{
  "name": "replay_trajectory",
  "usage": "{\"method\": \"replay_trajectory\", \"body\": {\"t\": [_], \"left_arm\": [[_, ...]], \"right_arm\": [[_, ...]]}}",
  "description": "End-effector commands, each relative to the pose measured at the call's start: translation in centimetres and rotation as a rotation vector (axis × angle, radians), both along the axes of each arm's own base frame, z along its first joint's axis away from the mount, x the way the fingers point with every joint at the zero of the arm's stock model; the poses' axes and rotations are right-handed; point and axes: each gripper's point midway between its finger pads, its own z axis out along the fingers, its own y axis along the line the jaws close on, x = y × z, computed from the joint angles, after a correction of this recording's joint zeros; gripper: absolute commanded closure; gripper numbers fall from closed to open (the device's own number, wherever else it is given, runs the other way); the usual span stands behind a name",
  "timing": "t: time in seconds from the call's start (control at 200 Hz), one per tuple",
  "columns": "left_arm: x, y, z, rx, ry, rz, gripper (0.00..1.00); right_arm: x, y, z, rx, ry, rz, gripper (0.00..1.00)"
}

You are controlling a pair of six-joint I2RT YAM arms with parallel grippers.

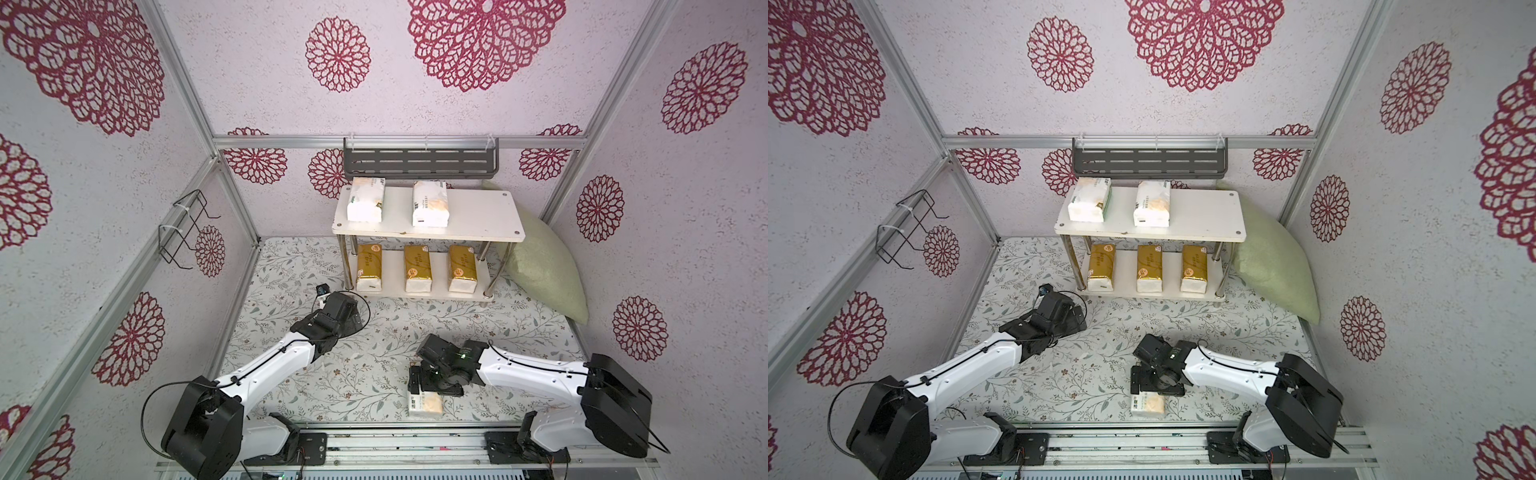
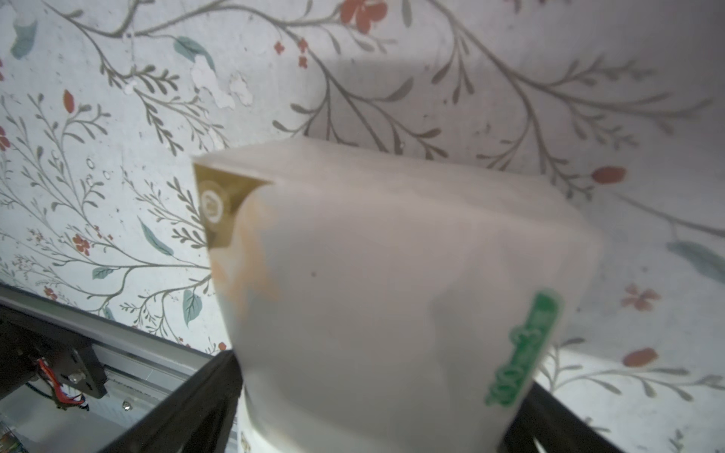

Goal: Place the tissue boxes on the shelf by color
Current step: Move the box of tissues to the center of the board.

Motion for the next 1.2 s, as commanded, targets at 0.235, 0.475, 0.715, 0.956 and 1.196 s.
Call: {"method": "replay_trajectory", "body": {"t": [0.235, 0.475, 0.715, 0.956, 1.196], "left_arm": [[0.0, 0.7, 1.1, -0.034, -0.046, 0.013, 0.03], [0.0, 0.5, 1.4, -0.046, -0.048, 0.013, 0.02], [0.1, 0.5, 1.7, -0.054, -0.048, 0.018, 0.02], [0.0, 0.6, 2.0, -0.059, -0.049, 0.026, 0.01], [0.3, 0.2, 2.6, -0.078, -0.056, 0.025, 0.01]], "right_arm": [[3.3, 0.4, -0.5, -0.063, -0.125, 0.082, 0.07], [9.1, -4.0, 0.4, -0.152, -0.214, 0.113, 0.08], [12.7, -4.2, 1.6, -0.198, -0.291, 0.174, 0.01], [13.7, -4.6, 4.0, -0.213, -0.366, 0.176, 0.01], [13.8, -5.0, 6.0, -0.203, -0.416, 0.165, 0.01]]}}
